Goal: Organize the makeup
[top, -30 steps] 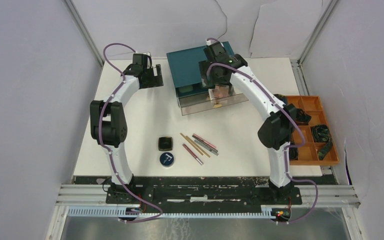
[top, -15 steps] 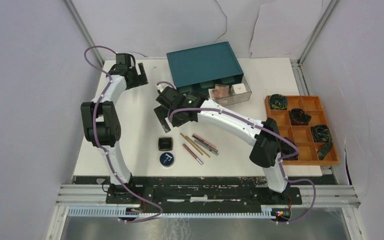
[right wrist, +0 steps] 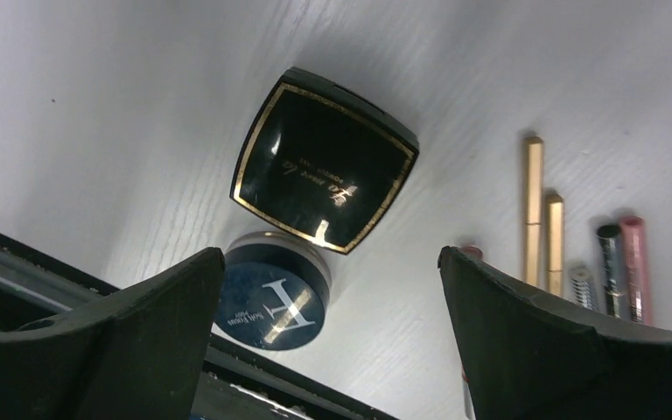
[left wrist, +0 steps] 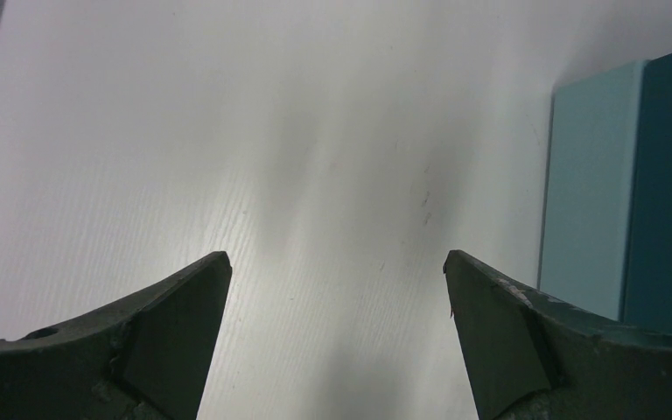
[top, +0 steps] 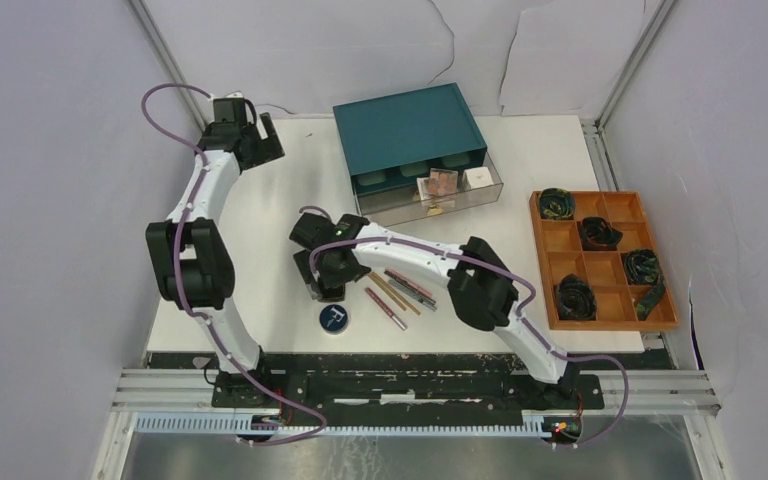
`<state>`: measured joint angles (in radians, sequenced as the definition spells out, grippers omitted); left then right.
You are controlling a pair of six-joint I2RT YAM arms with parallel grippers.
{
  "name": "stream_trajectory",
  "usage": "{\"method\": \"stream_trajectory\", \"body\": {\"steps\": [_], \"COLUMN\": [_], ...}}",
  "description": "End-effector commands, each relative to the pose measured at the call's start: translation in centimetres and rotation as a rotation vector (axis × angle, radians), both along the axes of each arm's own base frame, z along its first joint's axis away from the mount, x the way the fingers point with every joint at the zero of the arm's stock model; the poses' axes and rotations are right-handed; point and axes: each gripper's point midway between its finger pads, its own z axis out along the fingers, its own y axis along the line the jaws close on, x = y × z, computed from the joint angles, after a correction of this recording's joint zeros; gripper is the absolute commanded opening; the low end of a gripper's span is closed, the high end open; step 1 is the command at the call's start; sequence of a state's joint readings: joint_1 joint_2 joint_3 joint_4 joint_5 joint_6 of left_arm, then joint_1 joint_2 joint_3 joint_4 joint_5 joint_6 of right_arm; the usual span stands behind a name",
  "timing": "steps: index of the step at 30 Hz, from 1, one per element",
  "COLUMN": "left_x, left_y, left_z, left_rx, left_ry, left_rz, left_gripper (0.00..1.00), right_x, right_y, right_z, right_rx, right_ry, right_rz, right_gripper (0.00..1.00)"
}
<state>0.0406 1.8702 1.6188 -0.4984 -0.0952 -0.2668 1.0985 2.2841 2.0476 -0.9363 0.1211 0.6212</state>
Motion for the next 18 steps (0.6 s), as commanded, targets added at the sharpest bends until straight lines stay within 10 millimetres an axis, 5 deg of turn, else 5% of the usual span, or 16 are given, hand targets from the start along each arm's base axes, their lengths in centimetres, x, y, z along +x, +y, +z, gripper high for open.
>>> {"method": "stream_trajectory", "body": {"steps": [1, 7, 18], "left_x": [-0.4, -1.0, -2.1], "left_y": [-0.3, -1.0, -1.9], "left_z": [3.5, 3.7, 4.1], "left_rx": [-0.048, -0.076, -0.108], "left_ry": [-0.095, -0.121, -0.155], "left_rz": [0.019, -0.006, -0.037], "left_gripper": [0.99, 0.99, 0.99], "right_x": [0.0, 0.5, 1.4], "right_y": [2.7, 4.2, 2.0], "right_z": [0.6, -0.2, -3.3], "right_rx": [0.072, 0.081, -0.029], "right_ry": [0.026, 0.031, -0.002], "right_rz": [-0.059, -0.135, -0.294], "right_gripper": [1.0, 1.0, 1.0]}}
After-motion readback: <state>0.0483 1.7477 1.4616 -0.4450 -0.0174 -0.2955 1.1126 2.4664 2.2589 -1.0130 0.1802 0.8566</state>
